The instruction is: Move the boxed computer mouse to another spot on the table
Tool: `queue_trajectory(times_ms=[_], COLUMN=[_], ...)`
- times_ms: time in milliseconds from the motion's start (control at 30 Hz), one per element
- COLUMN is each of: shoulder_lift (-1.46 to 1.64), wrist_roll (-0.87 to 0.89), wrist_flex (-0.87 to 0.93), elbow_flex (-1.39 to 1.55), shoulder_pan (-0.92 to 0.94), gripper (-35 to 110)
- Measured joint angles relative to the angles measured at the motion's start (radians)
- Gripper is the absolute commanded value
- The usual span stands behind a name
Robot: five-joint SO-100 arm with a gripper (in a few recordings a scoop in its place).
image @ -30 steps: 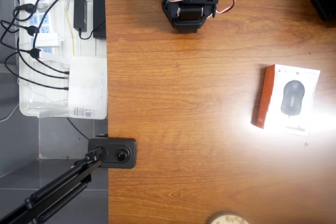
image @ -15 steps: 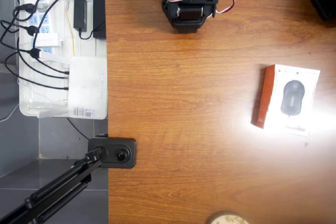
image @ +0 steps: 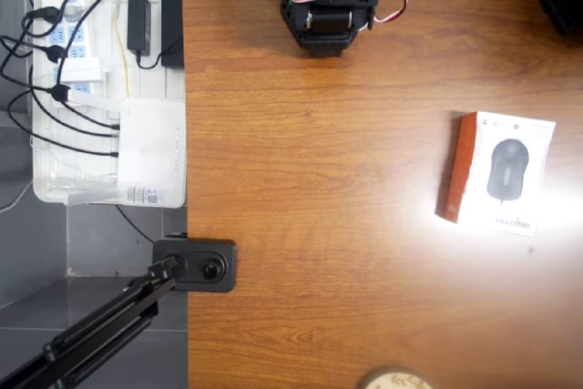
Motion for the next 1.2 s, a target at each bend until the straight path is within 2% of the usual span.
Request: queue_trajectory(times_ms=[667, 767, 833, 867, 933, 1000, 1100, 1200], shoulder_lift=[0.000, 0.000, 0.000, 0.000, 0.000, -0.002, -0.014, -0.178], wrist_roll=[0.000, 0.000, -0.017, -0.028, 0.006, 0.029, 0.044, 0.132], wrist_flex=[0.000, 0.000, 0.009, 0.038, 0.183, 0.414, 0.859, 1.331], elbow_flex=[0.000, 0.000, 0.000, 0.000, 0.000, -0.038, -0.250, -0.532], shoulder_pan=[-0.002, -0.002, 0.011, 0.017, 0.015, 0.006, -0.054, -0.241], gripper=[0, 17, 0, 0, 0, 0, 0, 1])
